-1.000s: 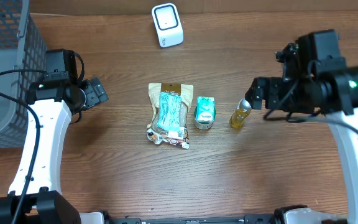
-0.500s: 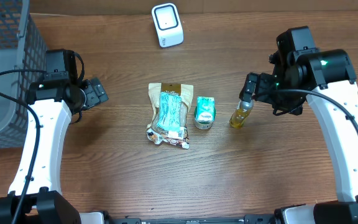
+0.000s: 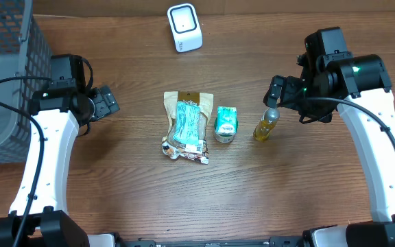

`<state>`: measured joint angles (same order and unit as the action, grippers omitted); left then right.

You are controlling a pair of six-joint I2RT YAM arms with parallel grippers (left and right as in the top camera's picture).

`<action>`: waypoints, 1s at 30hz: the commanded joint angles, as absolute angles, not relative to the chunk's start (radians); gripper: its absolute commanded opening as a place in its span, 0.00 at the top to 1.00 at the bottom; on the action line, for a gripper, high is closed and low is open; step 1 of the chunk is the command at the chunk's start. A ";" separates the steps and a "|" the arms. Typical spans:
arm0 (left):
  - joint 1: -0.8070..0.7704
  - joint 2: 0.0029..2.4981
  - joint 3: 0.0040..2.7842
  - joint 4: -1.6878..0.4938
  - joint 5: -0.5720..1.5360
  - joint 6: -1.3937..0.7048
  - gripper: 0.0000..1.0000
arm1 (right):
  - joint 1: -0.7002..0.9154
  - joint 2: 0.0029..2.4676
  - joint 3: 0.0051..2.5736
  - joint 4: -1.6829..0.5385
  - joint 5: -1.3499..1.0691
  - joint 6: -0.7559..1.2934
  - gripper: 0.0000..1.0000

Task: Scan the item barcode
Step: 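Move the right gripper over the juice bottle, then lower the right gripper around the juice bottle and close on it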

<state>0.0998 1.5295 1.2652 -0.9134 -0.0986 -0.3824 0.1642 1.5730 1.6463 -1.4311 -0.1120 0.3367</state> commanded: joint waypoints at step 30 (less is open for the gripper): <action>0.097 1.518 1.274 -0.912 -0.107 -0.370 0.00 | 0.163 1.569 1.310 -1.105 -0.080 0.397 0.04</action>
<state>0.0998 1.5295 1.2652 -0.9134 -0.0990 -0.3824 0.1642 1.5745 1.3331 -1.1267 -0.0959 0.3920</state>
